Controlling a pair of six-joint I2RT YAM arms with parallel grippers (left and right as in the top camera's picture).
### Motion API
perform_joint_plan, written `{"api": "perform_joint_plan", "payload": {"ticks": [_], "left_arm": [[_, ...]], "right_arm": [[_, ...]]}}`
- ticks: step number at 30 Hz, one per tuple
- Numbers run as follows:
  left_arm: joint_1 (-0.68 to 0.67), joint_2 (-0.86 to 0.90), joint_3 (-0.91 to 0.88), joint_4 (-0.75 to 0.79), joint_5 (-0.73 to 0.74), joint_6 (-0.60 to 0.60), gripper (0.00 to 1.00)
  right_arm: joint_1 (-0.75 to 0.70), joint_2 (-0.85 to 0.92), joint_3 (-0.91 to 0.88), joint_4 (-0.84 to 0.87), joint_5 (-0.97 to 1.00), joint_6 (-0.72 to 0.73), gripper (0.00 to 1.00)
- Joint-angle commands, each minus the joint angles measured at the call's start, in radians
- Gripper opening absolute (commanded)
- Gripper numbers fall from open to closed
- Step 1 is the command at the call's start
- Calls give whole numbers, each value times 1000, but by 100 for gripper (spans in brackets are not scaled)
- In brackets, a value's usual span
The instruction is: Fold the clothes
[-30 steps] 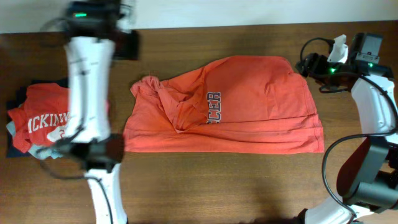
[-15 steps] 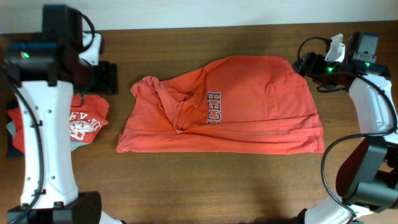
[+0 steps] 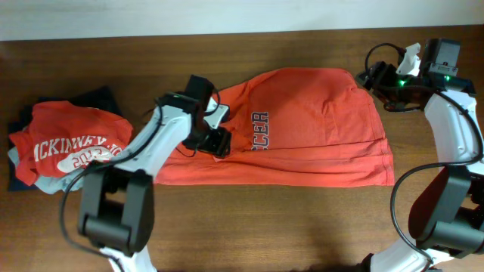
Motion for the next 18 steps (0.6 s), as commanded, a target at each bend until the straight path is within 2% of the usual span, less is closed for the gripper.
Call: {"api": "perform_joint_plan", "payload": {"ticks": [1,4,5,8,9,11,16,18], "left_arm": [[-12,90,-6,19,-19,13,52],[-12,112,-6,32,-39,12,50],[-12,112,-6,32,-59,13,45],[-12,111,0,33,-76,13,23],[-9,111,8,31,-78,12,13],[-3,111,34,12,-81,12,2],[27,108,212,-138,-172,13,1],[36,108,268,-180,-211,16,1]], "right_arm": [[9,5,15,0,-9,12,74],[9,5,15,0,-8,11,74],[9,6,15,0,-8,12,74],[9,6,15,0,-4,11,74],[9,5,15,0,2,12,74],[9,5,15,-1,3,12,74],[9,5,15,8,3,8,74],[10,6,15,28,3,-55,73]]}}
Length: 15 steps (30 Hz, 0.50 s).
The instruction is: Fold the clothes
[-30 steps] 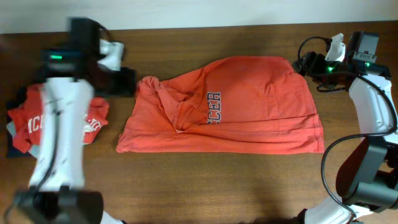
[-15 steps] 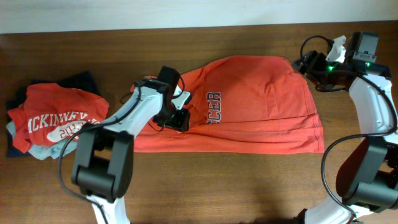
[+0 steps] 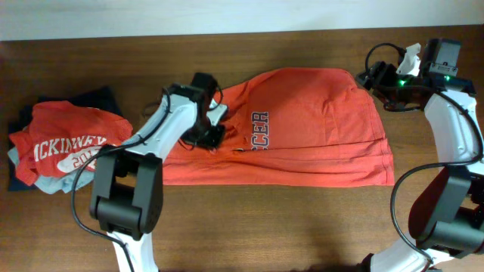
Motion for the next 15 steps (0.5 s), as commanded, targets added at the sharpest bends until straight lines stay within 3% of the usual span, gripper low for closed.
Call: {"api": "perform_joint_plan", "payload": {"ticks": [1,8,15], "left_arm": [[26,4,131,-64,-111,9,1],[54,4,263,-161,-149,8,1],[56,4,266,-174,-149,8,2]], "right_arm": [[13,5,15,27,2,-104,73],[26,36,15,111,69,-158,73],[27,167,19,300,66,-159,74]]}}
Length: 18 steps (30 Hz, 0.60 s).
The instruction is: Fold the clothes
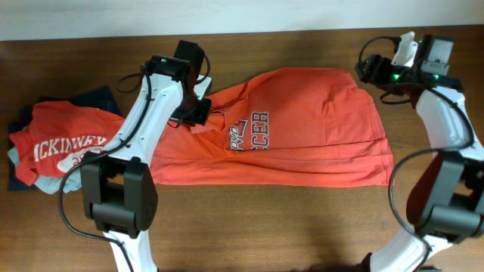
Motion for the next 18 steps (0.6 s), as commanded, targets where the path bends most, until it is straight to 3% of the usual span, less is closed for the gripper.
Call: {"api": "perform_joint_plan", "payload": {"ticks": [1,5,11,15,18], "left_arm": [[5,4,19,-4,-12,8,3],[4,4,19,-5,-12,8,6],[5,4,19,-5,-12,8,8],[4,4,19,-5,-12,8,8],[4,4,19,-3,-12,8,9]], "right_arm": [[10,86,20,72,16,-15,73],[10,176,96,24,20,73,66],[29,284,434,-295,112,16,74],[29,425,659,-389,117,-6,75],[29,491,681,-353,105,-34,78]]}}
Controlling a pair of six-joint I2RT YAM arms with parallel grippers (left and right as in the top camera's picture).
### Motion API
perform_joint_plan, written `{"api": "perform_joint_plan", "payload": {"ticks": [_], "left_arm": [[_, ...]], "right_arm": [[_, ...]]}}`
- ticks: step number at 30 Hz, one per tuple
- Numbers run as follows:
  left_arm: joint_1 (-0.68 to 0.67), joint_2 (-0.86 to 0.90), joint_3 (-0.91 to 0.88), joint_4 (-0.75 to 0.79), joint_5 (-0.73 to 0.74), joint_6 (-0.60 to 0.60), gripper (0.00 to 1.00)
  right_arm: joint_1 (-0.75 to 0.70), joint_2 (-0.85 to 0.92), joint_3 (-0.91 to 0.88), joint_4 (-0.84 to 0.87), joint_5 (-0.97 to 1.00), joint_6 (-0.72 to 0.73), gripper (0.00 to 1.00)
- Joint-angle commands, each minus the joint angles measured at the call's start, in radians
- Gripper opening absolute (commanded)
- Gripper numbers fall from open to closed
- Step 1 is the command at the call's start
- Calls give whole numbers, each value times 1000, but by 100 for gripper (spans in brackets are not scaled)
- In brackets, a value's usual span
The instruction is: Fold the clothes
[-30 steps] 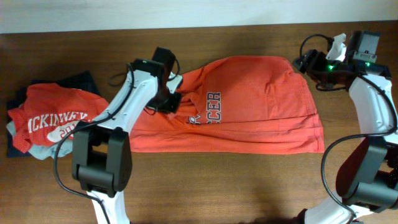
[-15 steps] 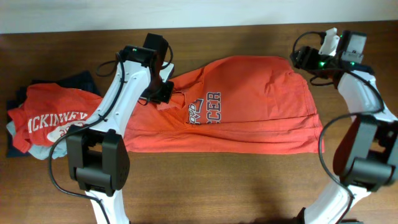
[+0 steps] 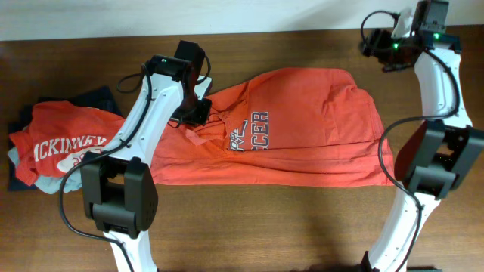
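Note:
An orange shirt (image 3: 302, 136) with a dark "CER" print lies spread across the middle of the table. My left gripper (image 3: 198, 113) sits at its upper left edge. The cloth there is bunched and creased toward the fingers, so the gripper looks shut on the fabric. My right gripper (image 3: 370, 45) hangs beyond the shirt's upper right corner, near the table's far edge and apart from the cloth. Its jaws are too small to read in the overhead view.
A pile of clothes (image 3: 60, 143) lies at the left: a red "McKinney" shirt on top of grey and dark navy garments. The wooden table (image 3: 249, 219) shows bare wood in front of the shirt. A white wall borders the far edge.
My right arm has swung further back and up, away from the shirt's upper right corner. The left gripper holds about the same spot, and the fold below it has shifted slightly.
My left gripper was over the shirt near the print, with cloth covering the print's left half. It then stood further left and back, and the whole print showed. My right gripper stayed by the upper right corner, then drew off toward the far edge.

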Motion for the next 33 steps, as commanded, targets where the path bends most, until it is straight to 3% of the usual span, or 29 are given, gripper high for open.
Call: {"api": "perform_joint_plan", "payload": {"ticks": [1,21,26,28,31,33], "left_arm": [[4,4,18,3,-7,8,9],[4,4,18,6,-7,8,9],[4,4,17,-1,-7,8,9],[4,4,17,0,-7,8,9],[5,4,18,3,-7,8,9],[5,4,18,3,-11,8,9]], "right_arm": [[10,106,19,27,13,-40,78],[88,256,18,113,65,-44,77],[89,264,18,101,84,-44,63],[89,264,18,77,83,-44,54],[84,263,19,26,84,-45,32],[78,260,30,-2,84,-45,25]]}}
